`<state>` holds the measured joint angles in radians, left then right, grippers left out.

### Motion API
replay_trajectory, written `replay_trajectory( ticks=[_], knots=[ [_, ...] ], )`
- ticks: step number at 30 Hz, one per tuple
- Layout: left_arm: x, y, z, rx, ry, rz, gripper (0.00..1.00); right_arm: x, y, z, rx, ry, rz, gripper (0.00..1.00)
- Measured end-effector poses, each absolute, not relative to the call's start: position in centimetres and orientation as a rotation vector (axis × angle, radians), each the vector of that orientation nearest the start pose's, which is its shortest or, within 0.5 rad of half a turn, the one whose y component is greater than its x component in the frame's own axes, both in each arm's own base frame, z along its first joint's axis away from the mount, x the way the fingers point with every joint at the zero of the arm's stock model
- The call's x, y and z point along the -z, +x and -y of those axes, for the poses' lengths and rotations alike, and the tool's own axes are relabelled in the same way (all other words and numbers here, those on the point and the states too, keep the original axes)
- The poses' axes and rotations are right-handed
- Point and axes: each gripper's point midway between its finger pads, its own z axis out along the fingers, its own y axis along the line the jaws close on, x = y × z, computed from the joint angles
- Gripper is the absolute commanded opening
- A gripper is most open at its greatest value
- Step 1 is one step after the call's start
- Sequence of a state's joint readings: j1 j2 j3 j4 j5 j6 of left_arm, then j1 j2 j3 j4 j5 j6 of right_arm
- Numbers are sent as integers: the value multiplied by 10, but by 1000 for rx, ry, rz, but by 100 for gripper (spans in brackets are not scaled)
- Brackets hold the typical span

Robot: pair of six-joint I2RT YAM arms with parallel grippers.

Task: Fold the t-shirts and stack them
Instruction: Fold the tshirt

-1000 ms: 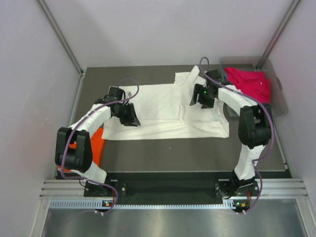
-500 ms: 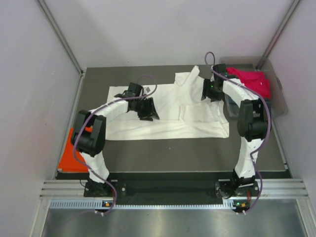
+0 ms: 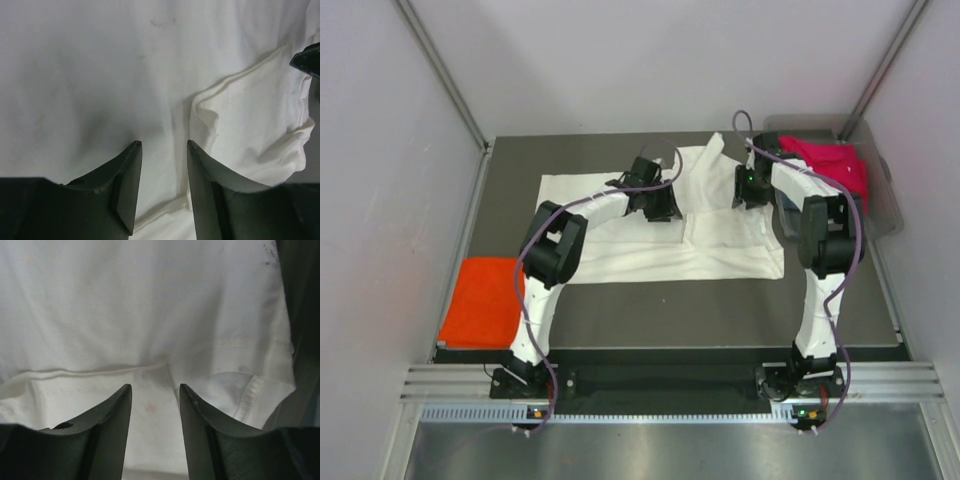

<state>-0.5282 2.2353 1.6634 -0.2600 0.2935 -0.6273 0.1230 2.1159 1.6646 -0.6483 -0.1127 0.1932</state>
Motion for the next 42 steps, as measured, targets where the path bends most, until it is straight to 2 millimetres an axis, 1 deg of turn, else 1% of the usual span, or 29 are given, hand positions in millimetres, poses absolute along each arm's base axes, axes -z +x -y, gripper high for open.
replay_trajectory(
  ticks=[2,6,9,11,15,17,18,19,23,25,26,31,35,39,42],
  knots=[
    [-46,450,349,866,6,-2526,47,-45,473,-87,-259,51,-2684,43],
    [-44,458,360,886,-7,-2512,47,-45,474,-88,-269,41,-2680,43],
    [-44,460,370,907,-10,-2507,47,-45,474,-88,-276,40,-2678,43],
    [-43,457,374,918,-13,-2511,48,-42,475,-87,-277,38,-2682,41],
    [-44,457,379,938,-23,-2506,49,-32,475,-86,-281,41,-2702,39],
    [-45,457,379,945,-22,-2505,49,-33,477,-85,-286,43,-2698,38],
    [-45,456,380,948,-21,-2504,51,-32,478,-86,-290,44,-2697,37],
    [-45,456,380,951,-21,-2502,55,-31,479,-85,-293,44,-2697,37],
    [-49,454,379,957,-29,-2487,59,-31,480,-85,-300,46,-2697,36],
    [-50,453,378,944,-33,-2484,68,-31,480,-85,-302,48,-2697,34],
    [-51,454,378,936,-33,-2481,69,-31,480,-85,-302,48,-2698,34],
    [-59,451,384,929,-13,-2475,67,-31,482,-85,-306,49,-2698,31],
    [-67,451,391,945,3,-2460,63,-30,482,-86,-313,48,-2697,29],
    [-64,448,393,944,10,-2473,55,-30,482,-87,-322,48,-2697,24],
    [-59,450,396,932,13,-2491,44,-30,482,-87,-331,52,-2696,23]
  ],
)
